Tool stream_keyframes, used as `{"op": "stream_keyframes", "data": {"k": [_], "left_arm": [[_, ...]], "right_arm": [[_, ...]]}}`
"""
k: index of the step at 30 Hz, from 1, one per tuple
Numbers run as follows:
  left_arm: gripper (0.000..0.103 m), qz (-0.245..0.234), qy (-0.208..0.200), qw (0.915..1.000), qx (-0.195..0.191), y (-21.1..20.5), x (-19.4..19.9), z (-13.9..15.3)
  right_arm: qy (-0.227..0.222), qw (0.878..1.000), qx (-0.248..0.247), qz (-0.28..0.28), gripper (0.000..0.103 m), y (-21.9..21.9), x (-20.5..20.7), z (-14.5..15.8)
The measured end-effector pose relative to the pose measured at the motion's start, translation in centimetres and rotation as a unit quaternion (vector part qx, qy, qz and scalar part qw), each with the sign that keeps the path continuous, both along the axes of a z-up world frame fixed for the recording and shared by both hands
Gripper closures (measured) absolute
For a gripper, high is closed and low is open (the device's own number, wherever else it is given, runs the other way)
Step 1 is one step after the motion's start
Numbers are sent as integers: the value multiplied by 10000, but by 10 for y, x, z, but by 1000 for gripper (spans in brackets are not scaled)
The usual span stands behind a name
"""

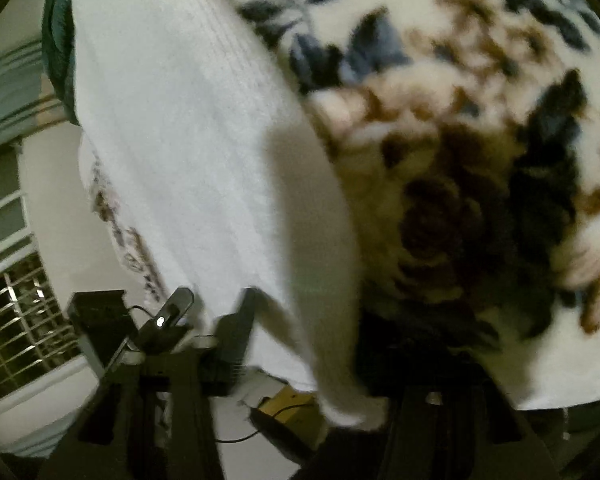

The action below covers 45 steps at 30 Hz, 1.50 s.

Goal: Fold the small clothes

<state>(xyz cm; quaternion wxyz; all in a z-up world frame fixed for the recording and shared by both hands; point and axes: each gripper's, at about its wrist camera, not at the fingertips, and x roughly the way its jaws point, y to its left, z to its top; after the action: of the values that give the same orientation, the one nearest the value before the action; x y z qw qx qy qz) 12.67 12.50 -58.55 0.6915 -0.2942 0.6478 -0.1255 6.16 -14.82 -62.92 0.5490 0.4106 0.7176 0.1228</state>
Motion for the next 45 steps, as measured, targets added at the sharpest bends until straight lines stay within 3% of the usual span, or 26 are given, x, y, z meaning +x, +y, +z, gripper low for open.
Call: {"op": "stream_keyframes", "data": {"k": [2,6,11,17,21,24,28,32,36,38,40,43,45], "left_arm": [[93,52,-28,10000,23,3,-2,5],[93,265,-125,9995,-94,13,-2,33],[93,491,-461,9970,-386,25,16,79],[93,768,-1123,9877,-767,35,85,127],[93,917,-1318,9808,-1112,36,143,132],[92,862,-1520,9788,-1070,28,198,134],[88,953,-1466,9763,-1271,25,270,120],[77,1140,-1125,9742,-1593,25,326,95],[74,1714,-968,9586,-2060,38,359,81],[68,1908,-1036,9544,-2049,46,366,83],[67,1960,-1124,9566,-1838,50,370,87],[63,1622,-1389,9718,-1004,47,367,100],[63,1126,-1507,9818,-260,32,366,105]], "right_arm": [[22,10000,-8,-88,88,6,0,2],[-18,9993,235,-291,91,15,3,14],[-367,9961,679,-429,92,22,17,61],[-1054,9874,947,-702,92,17,74,132],[-1401,9810,872,-1024,92,0,128,168],[-1588,9759,801,-1265,92,-20,179,185],[-1567,9721,786,-1556,92,-42,253,185],[-1258,9677,796,-2034,86,-67,327,161],[-1080,9580,1077,-2427,66,-83,369,139],[-1163,9522,1248,-2534,59,-88,381,137],[-1277,9530,1206,-2469,54,-92,392,141],[-1476,9646,691,-2073,52,-95,403,152],[-1576,9735,181,-1649,49,-93,404,159]]}}
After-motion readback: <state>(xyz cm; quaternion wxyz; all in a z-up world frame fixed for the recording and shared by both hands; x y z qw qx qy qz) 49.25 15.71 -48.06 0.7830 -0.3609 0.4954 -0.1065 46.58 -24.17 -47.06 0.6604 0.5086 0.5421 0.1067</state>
